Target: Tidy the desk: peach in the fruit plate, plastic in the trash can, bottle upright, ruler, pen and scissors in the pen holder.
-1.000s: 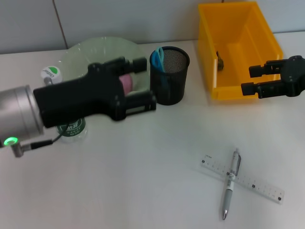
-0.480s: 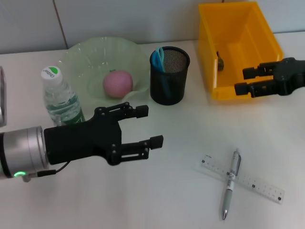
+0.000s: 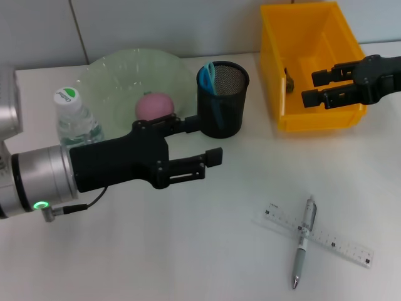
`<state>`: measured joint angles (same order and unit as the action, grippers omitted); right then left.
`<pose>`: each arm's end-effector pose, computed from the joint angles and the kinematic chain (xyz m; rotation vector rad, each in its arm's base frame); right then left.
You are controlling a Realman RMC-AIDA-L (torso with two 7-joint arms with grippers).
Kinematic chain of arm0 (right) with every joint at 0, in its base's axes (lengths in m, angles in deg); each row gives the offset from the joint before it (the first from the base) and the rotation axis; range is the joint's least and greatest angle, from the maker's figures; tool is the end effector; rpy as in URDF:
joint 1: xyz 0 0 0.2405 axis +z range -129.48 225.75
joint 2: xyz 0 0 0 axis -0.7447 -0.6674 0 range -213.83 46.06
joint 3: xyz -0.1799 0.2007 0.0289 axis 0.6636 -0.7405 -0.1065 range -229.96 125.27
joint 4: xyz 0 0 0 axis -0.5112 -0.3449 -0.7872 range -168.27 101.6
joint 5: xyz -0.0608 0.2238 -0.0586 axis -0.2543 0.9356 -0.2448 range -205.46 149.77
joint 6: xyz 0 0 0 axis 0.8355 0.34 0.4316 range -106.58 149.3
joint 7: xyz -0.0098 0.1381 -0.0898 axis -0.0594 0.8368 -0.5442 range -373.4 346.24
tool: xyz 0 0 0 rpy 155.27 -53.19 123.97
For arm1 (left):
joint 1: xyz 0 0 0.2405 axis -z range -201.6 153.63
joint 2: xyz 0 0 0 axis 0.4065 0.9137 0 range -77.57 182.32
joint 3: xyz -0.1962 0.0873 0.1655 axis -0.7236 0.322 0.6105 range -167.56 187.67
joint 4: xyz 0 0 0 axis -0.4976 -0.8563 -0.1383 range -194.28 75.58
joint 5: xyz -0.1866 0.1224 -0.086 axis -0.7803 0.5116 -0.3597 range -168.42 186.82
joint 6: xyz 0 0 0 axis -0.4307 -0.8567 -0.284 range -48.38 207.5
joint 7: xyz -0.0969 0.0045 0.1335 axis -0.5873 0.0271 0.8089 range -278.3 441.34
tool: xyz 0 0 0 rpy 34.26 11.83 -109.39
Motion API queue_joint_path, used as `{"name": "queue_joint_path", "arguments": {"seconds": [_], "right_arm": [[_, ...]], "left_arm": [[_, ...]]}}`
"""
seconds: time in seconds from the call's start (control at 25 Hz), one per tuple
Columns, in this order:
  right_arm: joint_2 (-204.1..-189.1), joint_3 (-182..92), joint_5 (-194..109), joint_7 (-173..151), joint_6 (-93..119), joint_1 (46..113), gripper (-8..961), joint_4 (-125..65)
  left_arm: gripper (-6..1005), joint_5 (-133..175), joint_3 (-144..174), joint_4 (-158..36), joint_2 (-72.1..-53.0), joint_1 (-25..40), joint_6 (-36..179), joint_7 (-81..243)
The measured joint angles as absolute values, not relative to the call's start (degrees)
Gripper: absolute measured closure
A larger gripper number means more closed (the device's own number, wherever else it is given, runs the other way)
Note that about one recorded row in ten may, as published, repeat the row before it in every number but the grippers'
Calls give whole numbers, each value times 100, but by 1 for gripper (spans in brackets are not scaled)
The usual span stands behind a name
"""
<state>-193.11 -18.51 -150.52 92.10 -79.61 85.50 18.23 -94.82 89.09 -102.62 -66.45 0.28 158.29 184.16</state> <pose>0.2501 0.4094 0.0995 -2.7273 0.8064 0.5075 -0.2042 0.3559 -0.0719 -2.7596 -0.4539 -1.0082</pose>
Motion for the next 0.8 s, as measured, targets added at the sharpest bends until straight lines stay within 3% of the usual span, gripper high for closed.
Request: {"name": "queue_joint_path", "arguments": {"seconds": [0.44,0.72,0.76,0.8], "right_arm": [[-19379,-642,-15373,10074,-8085,8639,315,1995],[-19767,-234,-16108,10204,-8046,8710,316,2400],[-19924,-42,-16469,10205,-7980,8772,317,2601],[-19924,-42,-16469,10205,-7980,8772,317,2601]], "left_arm": [[218,-8888,8913,-10182,-6573,-188,16348,18478],[219,-8552,8764,-10052,-6562,-404,16646,19095],[219,-8544,8646,-10023,-6571,-471,16712,19341],[219,-8544,8646,-10023,-6571,-471,16712,19341]]}}
